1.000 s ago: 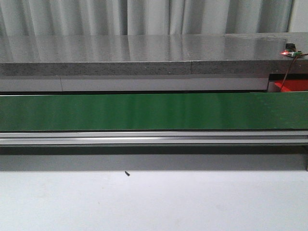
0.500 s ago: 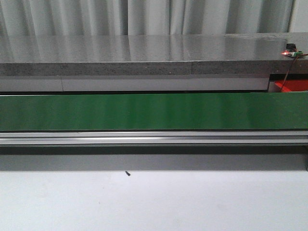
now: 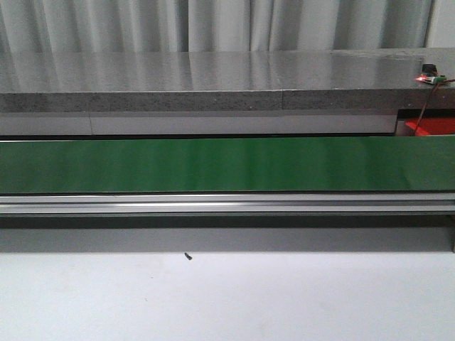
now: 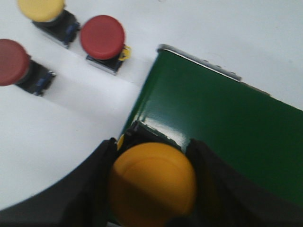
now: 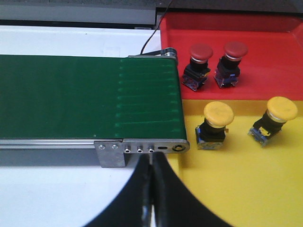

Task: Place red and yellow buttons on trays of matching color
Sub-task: 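Grasp a yellow push-button with the left gripper and set it on the belt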

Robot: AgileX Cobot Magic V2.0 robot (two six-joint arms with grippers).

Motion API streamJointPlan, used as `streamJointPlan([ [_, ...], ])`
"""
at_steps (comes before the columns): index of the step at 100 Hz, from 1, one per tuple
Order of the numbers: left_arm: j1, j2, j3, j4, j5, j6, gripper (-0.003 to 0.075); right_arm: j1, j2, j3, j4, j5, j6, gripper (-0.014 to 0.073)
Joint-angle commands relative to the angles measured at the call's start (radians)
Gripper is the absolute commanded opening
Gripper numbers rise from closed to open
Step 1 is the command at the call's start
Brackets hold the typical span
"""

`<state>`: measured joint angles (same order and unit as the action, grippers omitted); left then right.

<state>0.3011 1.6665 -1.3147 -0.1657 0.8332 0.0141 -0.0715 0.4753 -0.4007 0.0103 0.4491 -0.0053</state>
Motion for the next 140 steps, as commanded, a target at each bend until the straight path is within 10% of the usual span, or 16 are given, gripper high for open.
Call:
streamJointPlan([
  [1, -0.034, -0.051, -0.013, -0.013, -0.077, 0.002, 0.0197, 0.003, 0.0, -0.029, -0.003, -0.065, -0.008, -0.0059],
  [35, -0.044, -0.006, -0.011, -0.007, -0.068, 0.002, 0.0229, 0.003, 0.0, -0.029, -0.003, -0.065, -0.008, -0.0059],
  [62, -0.044, -0.004, -0.011, -0.058, -0.057, 0.051, 0.0549, 0.003, 0.0, -0.029, -0.003, -0.065, -0.008, -0.0059],
  [140, 0.101, -0.133, -0.011, -0.12, -0.056, 0.124, 0.0547, 0.003, 0.0, -0.029, -0.003, -0.065, -0.008, -0.0059],
])
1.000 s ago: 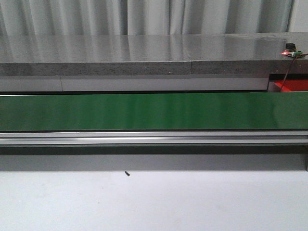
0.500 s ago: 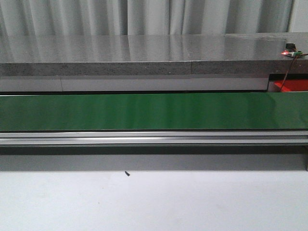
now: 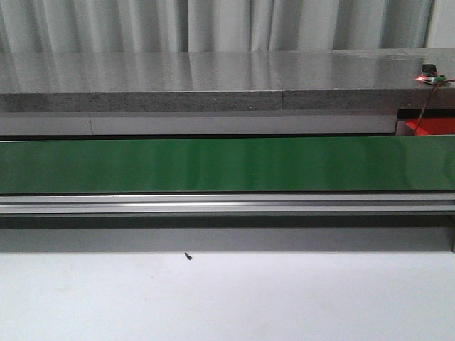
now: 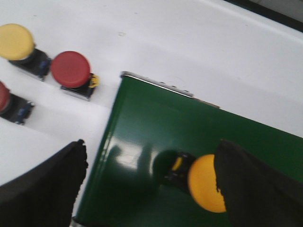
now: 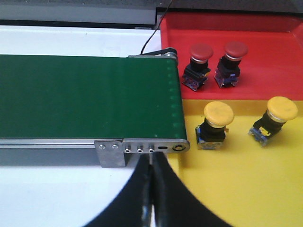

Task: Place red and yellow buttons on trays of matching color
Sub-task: 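Grasp a yellow push-button with the left gripper and set it on the belt, then grasp a red push-button with the left gripper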

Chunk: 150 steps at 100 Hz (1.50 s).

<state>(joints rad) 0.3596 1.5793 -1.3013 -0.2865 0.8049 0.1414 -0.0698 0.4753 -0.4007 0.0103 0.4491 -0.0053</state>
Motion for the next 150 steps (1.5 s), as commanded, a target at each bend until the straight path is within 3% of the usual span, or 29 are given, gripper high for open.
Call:
streamJointPlan([
  [1, 0.046, -0.046, -0.024, 0.003, -0.028, -0.003, 0.0547, 0.001, 0.0, -0.029, -0.003, -0.065, -0.008, -0.0059],
  [47, 0.237, -0.009, -0.024, 0.028, -0.086, -0.003, 0.0547, 0.001, 0.0, -0.029, -0.003, -0.065, -0.008, -0.0059],
  [150, 0.237, 0.334, -0.092, -0.012, -0.317, -0.003, 0.0547, 0.001, 0.0, -0.029, -0.003, -0.065, -0.008, -0.0059],
])
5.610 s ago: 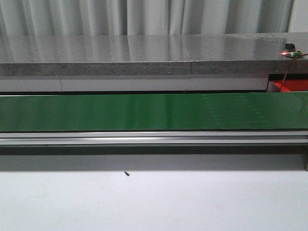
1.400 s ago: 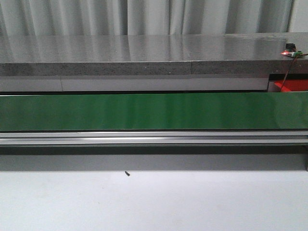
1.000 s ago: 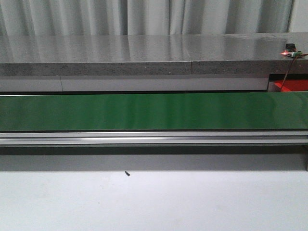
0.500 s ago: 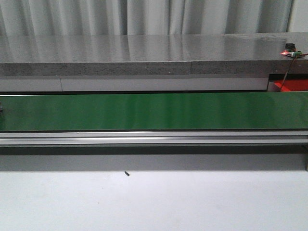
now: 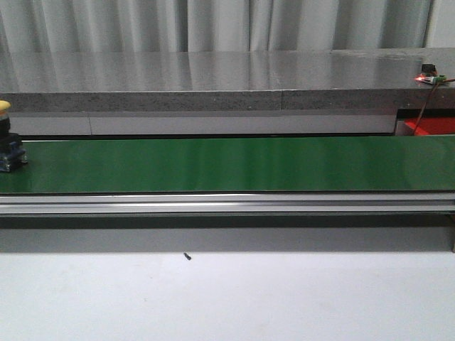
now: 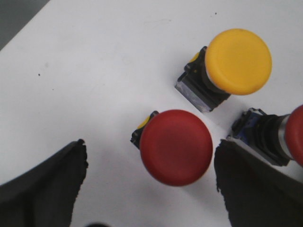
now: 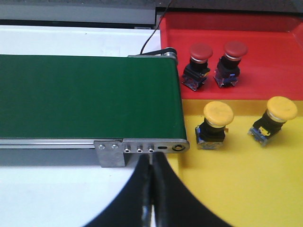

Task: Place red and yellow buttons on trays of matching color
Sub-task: 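Grasp a red push-button with the left gripper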

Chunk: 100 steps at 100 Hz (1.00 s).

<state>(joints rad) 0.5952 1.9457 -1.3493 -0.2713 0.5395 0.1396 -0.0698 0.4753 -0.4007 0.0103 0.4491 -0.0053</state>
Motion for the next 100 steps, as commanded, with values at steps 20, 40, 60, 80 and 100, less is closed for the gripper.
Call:
streamJointPlan([
  [20, -0.012, 0.016, -0.091, -0.033, -0.065, -0.001, 0.0547, 0.001, 0.0, -0.029, -0.003, -0.065, -0.008, -0.0059],
  [40, -0.026, 0.032, -0.098, -0.039, -0.085, -0.001, 0.0356, 0.001, 0.0, -0.029, -0.003, -0.065, -0.008, -0.0059],
  [60, -0.029, 0.032, -0.098, -0.039, -0.093, -0.001, 0.0104, 0.001, 0.0, -0.029, -0.003, -0.065, -0.008, -0.0059],
  [80, -0.029, 0.005, -0.098, -0.039, -0.066, -0.001, 0.0091, 0.001, 0.0, -0.029, -0.003, -0.065, -0.008, -0.0059],
  [100, -0.032, -0.099, -0.098, -0.031, 0.002, 0.01, 0.0091, 0.001, 0.0, -0.029, -0.003, -0.065, -0.008, -0.0059],
])
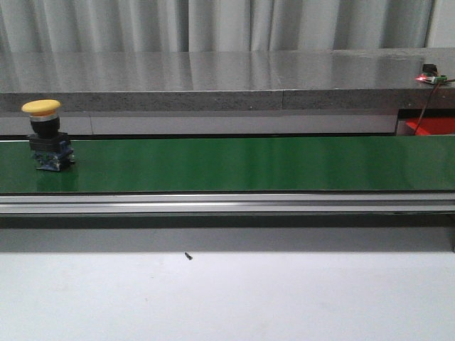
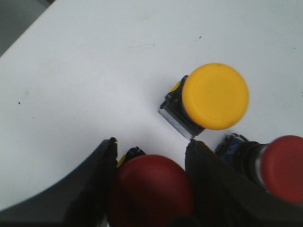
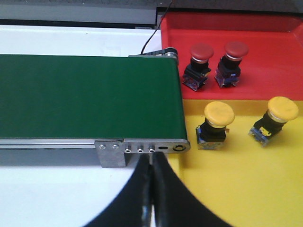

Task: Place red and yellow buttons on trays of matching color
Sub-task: 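Grasp a red push-button with the left gripper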

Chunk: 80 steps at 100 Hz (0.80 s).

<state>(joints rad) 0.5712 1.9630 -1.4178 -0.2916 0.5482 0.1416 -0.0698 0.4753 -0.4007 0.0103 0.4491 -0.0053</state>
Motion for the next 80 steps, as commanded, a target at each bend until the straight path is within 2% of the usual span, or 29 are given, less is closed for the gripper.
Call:
streamJointPlan([
  [1, -0.01, -0.121, -0.03, -0.011, 0.002, 0.008, 0.0091, 0.001, 0.0, -0.029, -0.003, -0.065, -0.008, -0.0059],
  [15, -0.048, -0.208, -0.03, -0.009, 0.083, 0.008, 0.0091, 0.001, 0.0, -0.029, -0.003, -0.065, -0.008, -0.0059],
  [40, -0.181, -0.311, -0.03, -0.006, 0.137, 0.008, 0.0092, 0.001, 0.0, -0.029, -0.003, -0.065, -0.008, -0.0059],
  [63, -0.29, -0.305, 0.016, -0.008, 0.128, 0.008, 0.0092, 0.001, 0.0, -0.029, -0.003, -0.065, -0.008, -0.0059],
  [80, -0.311, -0.305, 0.062, -0.006, 0.098, 0.008, 0.0093, 0.001, 0.0, -0.029, -0.003, -0.065, -0.008, -0.0059],
])
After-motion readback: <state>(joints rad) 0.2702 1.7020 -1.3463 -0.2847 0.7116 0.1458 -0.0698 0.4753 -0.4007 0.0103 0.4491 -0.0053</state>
